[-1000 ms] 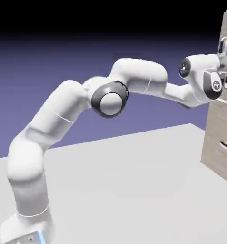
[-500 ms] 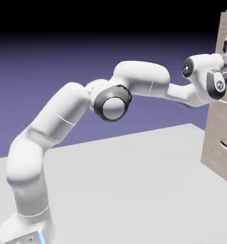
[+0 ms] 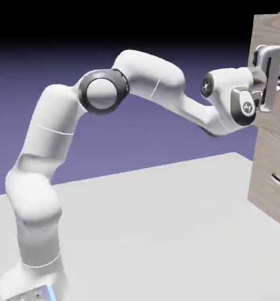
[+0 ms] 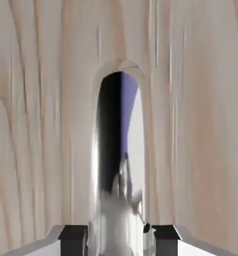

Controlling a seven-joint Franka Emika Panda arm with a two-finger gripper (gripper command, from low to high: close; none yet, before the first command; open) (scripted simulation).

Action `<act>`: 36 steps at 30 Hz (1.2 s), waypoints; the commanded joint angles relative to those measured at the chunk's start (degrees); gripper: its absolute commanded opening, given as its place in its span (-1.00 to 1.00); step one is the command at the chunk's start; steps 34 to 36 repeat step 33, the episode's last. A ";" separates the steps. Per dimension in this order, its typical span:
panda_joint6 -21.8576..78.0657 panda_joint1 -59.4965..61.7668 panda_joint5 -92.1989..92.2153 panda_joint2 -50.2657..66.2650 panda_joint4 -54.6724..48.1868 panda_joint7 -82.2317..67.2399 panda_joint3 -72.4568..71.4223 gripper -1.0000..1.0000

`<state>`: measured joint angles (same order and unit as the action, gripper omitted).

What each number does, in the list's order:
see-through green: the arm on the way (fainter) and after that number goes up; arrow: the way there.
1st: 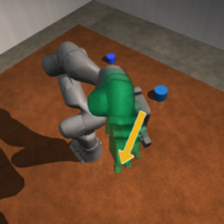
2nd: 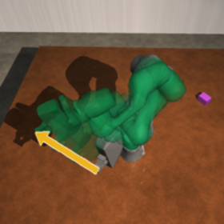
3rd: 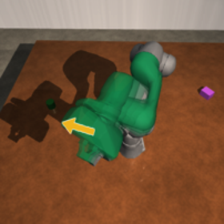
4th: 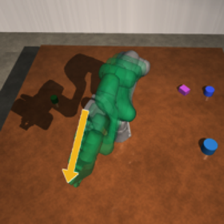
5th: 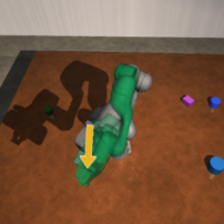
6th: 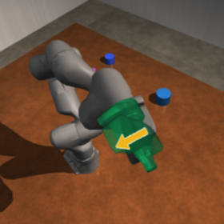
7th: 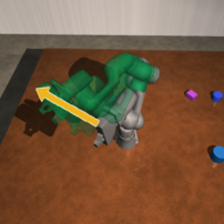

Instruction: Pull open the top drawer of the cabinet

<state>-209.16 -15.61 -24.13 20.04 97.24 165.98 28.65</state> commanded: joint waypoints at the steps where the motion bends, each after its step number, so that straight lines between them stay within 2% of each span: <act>1: -0.56 -1.93 0.07 -0.98 1.76 0.01 2.08 -1.00; 13: -4.71 -25.75 0.00 -7.45 14.57 0.00 26.71 -1.00; 16: -4.95 -31.42 3.10 -11.48 19.11 -5.83 30.33 -1.00; 23: -4.65 -36.53 13.56 -21.34 26.93 -23.27 29.31 -1.00; 30: -5.15 -32.27 24.58 -31.23 34.56 -39.66 19.48 -1.00; 31: -5.15 -32.27 24.58 -31.23 34.56 -39.66 19.47 1.00; 36: -5.26 -30.77 25.94 -32.90 36.11 -41.44 17.40 1.00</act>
